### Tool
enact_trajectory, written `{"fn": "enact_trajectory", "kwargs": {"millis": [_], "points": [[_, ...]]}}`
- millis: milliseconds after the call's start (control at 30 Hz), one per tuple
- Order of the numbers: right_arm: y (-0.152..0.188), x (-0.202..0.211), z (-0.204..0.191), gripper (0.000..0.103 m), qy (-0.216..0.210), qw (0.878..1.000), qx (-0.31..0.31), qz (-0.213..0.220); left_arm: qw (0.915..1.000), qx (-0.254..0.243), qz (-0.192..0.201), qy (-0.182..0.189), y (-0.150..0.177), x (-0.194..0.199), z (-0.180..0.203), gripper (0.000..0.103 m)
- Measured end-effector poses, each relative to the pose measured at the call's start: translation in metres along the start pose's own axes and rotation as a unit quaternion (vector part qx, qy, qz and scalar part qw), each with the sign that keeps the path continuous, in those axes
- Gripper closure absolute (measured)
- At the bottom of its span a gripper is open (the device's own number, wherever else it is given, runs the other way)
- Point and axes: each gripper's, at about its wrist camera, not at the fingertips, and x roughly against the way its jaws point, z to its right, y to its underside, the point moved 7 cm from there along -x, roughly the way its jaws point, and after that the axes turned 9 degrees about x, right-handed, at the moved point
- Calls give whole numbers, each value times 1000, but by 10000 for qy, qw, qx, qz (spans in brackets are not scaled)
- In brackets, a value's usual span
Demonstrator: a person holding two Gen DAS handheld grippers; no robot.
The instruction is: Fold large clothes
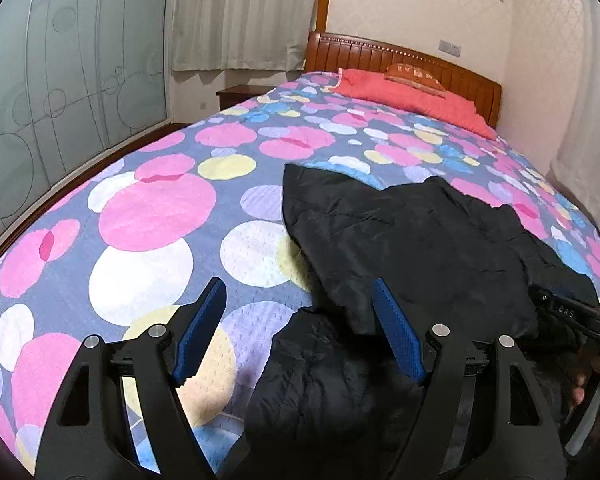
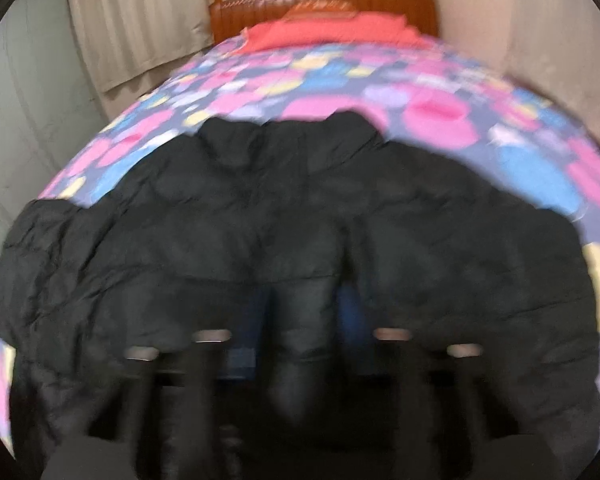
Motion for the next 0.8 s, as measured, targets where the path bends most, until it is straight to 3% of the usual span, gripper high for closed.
{"fn": "enact_trajectory", "kwargs": {"millis": [167,267,367,467,667,767,800], "points": [[-6,38,18,79,310,9980,15,549,9999,76,16,88,-2,-1,1,27],[-9,56,53,79,729,9948,-46,712,9999,54,9,139,-4,-4,7,27],[0,56,92,80,1053,9926,-173,577,9998,-40,-41,168,-2,-10,18,27],[19,40,122,79,953,9944,-381,230,9996,-201,-79,198,1,-16,33,27],[35,20,124,76,846,9960,-259,-115,9974,-629,-318,138,11,-38,61,27],[27,39,122,67,1078,9938,-250,-36,9969,-716,-256,177,4,-40,71,27],[22,48,121,59,1188,9926,-228,118,9969,-733,-215,197,0,-41,75,27]]}}
